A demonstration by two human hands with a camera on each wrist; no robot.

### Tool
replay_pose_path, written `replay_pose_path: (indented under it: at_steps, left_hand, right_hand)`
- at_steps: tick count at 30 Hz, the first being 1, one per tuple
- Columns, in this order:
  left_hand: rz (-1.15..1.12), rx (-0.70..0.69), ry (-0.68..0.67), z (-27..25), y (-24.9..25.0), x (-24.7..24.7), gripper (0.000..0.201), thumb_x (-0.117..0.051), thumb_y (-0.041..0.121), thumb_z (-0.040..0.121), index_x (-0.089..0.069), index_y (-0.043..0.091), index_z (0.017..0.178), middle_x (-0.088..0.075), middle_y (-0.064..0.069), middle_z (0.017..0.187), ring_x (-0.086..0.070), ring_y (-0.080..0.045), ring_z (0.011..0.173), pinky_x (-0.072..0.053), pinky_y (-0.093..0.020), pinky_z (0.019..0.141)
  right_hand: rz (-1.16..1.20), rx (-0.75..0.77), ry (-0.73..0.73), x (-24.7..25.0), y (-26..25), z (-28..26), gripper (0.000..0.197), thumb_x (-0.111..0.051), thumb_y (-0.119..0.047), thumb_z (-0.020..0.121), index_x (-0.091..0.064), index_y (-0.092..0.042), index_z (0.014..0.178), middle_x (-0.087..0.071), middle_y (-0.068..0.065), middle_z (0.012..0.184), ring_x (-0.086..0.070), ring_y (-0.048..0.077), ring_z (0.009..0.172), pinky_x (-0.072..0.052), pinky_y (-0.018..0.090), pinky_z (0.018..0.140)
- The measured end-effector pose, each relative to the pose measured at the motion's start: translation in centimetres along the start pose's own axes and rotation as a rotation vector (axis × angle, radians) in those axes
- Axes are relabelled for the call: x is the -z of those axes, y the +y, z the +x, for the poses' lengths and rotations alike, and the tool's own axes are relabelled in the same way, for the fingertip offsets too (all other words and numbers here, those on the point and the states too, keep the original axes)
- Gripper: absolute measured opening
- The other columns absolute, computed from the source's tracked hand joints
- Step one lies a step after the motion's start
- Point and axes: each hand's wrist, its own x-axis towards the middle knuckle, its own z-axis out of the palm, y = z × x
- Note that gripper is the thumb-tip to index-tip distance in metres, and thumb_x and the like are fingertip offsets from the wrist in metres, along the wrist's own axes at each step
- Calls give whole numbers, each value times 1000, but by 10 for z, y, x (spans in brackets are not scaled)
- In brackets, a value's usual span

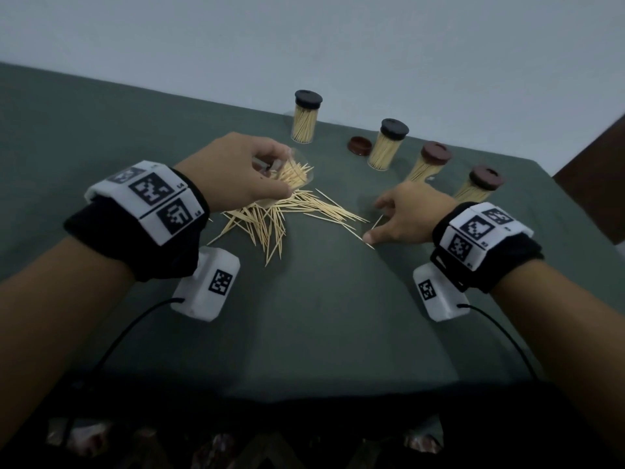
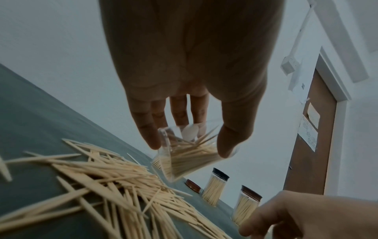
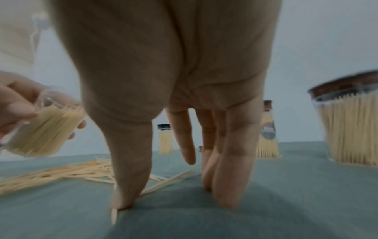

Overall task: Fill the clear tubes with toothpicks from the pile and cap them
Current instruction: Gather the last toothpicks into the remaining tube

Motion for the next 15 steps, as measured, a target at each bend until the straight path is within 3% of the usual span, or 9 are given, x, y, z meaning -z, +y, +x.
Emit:
replay_pose_path:
  at_steps: [4,6,10,12,15]
  left_hand:
    - [-2,7,-4,0,-1,0,50,-79,33,76,-62,35,124,-63,20,93,-64,-7,101,-44,-22,83]
    - [4,9,-7,-1,0,-1,52,-79,33,76,-62,34,126,-63,21,96,-64,-7,101,-46,-23,84]
    - [3,15,-1,-2,-1,1,53,-79,32,77,-61,32,127,-66,15,102,-63,-6,102,-45,-22,85]
    - [3,14,3,-2,-1,3,53,-79,33,77,-61,32,127,-67,13,103,-63,-7,104,-45,-24,90]
    - [6,20,6,-3,-1,7,56,-80,35,76,-60,32,129,-67,12,105,-63,-8,106,-45,-27,96]
  right_hand:
    - [51,76,19,4,-9,2,52,-81,-41,73,-66,-29,122,-67,-8,103,-55,10,93,-40,21,82]
    - [117,117,45,3,-18,6,50,-80,-30,77,-64,-30,124,-65,-12,96,-58,8,95,-40,19,84]
    - [263,274,97,-7,-37,16,56,-65,-3,84,-58,-33,130,-68,-13,111,-64,4,99,-45,16,91]
    - [248,320,118,-5,-42,16,51,-64,-7,87,-58,-34,130,-66,-14,110,-63,2,95,-45,15,88]
    - [49,256,82,5,-40,10,29,-72,-36,84,-67,-29,111,-66,-10,101,-61,10,97,-44,22,80]
